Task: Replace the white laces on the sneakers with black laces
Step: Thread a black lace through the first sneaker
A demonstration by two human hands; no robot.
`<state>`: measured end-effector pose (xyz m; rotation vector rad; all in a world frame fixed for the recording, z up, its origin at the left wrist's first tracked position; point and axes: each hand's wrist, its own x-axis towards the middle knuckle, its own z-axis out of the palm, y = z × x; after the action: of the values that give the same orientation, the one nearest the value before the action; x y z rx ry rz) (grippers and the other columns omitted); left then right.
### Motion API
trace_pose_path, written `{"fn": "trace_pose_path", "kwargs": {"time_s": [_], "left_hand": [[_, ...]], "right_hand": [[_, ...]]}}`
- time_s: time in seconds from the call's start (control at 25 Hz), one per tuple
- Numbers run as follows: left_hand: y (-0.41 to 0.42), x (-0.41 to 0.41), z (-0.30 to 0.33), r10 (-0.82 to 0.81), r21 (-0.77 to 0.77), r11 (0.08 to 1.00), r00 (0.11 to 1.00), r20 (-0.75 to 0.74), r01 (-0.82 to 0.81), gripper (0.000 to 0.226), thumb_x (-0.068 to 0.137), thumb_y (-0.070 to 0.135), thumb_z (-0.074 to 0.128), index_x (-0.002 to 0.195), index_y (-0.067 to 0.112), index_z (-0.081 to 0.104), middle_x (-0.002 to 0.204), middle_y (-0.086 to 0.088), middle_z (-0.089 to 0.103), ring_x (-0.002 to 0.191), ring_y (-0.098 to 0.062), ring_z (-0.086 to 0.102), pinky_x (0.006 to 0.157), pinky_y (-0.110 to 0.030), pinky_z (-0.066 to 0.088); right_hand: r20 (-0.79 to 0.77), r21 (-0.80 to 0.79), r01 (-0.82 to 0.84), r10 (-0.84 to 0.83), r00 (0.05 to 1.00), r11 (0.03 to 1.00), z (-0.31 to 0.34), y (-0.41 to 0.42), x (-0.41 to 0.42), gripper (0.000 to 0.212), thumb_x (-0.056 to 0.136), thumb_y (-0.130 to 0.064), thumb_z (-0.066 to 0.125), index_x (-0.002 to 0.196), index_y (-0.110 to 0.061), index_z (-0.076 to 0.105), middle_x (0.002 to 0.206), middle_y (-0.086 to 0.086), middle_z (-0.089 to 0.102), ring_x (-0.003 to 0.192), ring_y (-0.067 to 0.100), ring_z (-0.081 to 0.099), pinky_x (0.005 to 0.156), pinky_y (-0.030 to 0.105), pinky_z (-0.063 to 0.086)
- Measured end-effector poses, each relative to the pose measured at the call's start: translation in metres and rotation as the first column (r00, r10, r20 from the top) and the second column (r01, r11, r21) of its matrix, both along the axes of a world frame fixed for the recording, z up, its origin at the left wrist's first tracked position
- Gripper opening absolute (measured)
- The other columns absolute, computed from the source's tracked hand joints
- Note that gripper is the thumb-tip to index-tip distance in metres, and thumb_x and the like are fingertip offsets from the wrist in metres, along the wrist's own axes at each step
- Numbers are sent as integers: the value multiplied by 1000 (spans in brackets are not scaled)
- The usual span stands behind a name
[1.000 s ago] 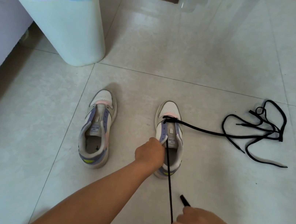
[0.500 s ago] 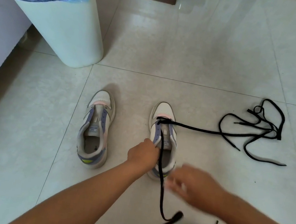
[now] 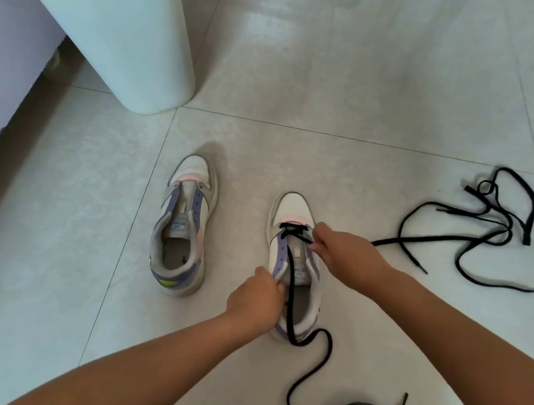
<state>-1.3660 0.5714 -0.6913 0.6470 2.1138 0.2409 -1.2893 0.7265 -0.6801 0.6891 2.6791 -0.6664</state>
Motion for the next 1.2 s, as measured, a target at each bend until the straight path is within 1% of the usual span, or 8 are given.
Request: {"fn": "trace_pose_path", "kwargs": {"time_s": [0.12, 0.2, 0.28, 0.36, 0.6, 0.96, 1.08, 1.2], "left_hand": [[-2, 7, -1, 74, 30, 997, 995, 69, -76, 25, 100, 26, 36, 111, 4, 43, 113, -16, 58, 98, -29, 58, 71, -29, 39], [-4, 12, 1, 86, 21, 996, 988, 126, -89, 22, 99, 26, 37, 108, 6, 41, 113, -17, 58, 90, -26, 57, 70, -29, 40], [-5, 7, 7, 22, -55, 998, 973, 229, -10, 27, 98, 32, 37, 110, 8, 36, 110, -17, 60, 73, -21, 54, 61, -27, 41], [1, -5, 21, -64, -134, 985, 946, 318, 111, 42, 94, 47, 40, 117, 13, 31, 104, -14, 63, 62, -17, 54, 52, -25, 42], [50, -37, 27, -244, 182, 933, 917, -317, 311, 27, 96, 30, 46, 108, 7, 52, 108, -11, 58, 96, -26, 55, 73, -32, 39], [52, -10, 15, -331, -1, 929, 832, -445, 369, 27, 95, 0, 41, 122, 0, 45, 122, -15, 50, 109, -28, 55, 83, -30, 43], [48, -15, 8, -80, 156, 979, 948, -307, 133, 18, 97, 9, 40, 109, 4, 53, 107, -10, 54, 98, -26, 56, 73, -30, 39], [33, -25, -12, 284, 350, 874, 938, 197, -338, 23, 99, 15, 42, 79, 14, 53, 78, 0, 54, 76, -18, 50, 63, -25, 35]], "right_hand": [[49, 240, -165, 157, 986, 957, -2, -15, 25, 61, 46, -1, 81, 94, -10, 46, 60, 3, 56, 45, 23, 52, 39, 24, 22], [49, 215, -133, 125, 991, 967, -6, -25, 30, 49, 66, -13, 79, 94, -14, 39, 64, 2, 58, 51, 23, 54, 39, 27, 29], [52, 19, 74, -75, 996, 997, -5, -24, 26, 17, 98, -28, 46, 97, -18, 32, 75, 5, 56, 66, 28, 52, 54, 31, 34], [43, -60, 127, -125, 991, 990, -12, -27, 26, 14, 102, -31, 31, 96, -19, 26, 72, 1, 48, 67, 27, 47, 59, 31, 33], [-18, -137, 194, -198, 980, 971, -10, -31, 28, 17, 100, -30, 36, 94, -17, 29, 74, 4, 51, 65, 28, 48, 58, 33, 34], [-66, -172, 324, -339, 938, 930, -15, -38, 26, 15, 100, -25, 35, 92, -13, 31, 61, -3, 42, 59, 26, 45, 53, 34, 29], [-66, -239, 412, -438, 897, 879, -15, -42, 28, 15, 101, -25, 34, 91, -14, 33, 63, -3, 44, 58, 20, 43, 52, 31, 29], [-48, -285, 449, -480, 876, 847, -14, -45, 30, 13, 102, -23, 32, 92, -15, 33, 66, -2, 46, 58, 16, 41, 52, 28, 31]]}}
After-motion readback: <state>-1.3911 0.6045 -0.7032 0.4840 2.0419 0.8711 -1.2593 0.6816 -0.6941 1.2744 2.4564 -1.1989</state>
